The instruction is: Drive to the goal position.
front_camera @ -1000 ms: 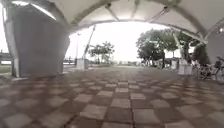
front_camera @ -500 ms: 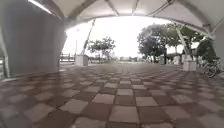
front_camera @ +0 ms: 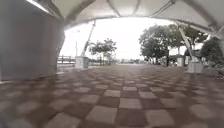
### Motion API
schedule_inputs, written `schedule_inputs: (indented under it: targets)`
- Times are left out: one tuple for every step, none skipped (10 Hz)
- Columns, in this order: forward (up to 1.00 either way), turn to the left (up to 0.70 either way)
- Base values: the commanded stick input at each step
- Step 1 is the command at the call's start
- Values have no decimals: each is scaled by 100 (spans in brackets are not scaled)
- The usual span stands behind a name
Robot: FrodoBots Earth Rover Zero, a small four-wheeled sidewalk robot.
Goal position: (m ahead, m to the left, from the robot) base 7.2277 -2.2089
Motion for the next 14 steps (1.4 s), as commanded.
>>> schedule_inputs:
  targets:
    - [85, -34]
    - [85, -34]
    - [85, -33]
    - [85, -29]
    - [85, -19]
    - [85, -3]
    - [85, 0]
    - [85, 0]
    - [85, 0]
    - [85, 0]
    - [85, 0]
    - [85, 0]
    - [85, 0]
    - [85, 0]
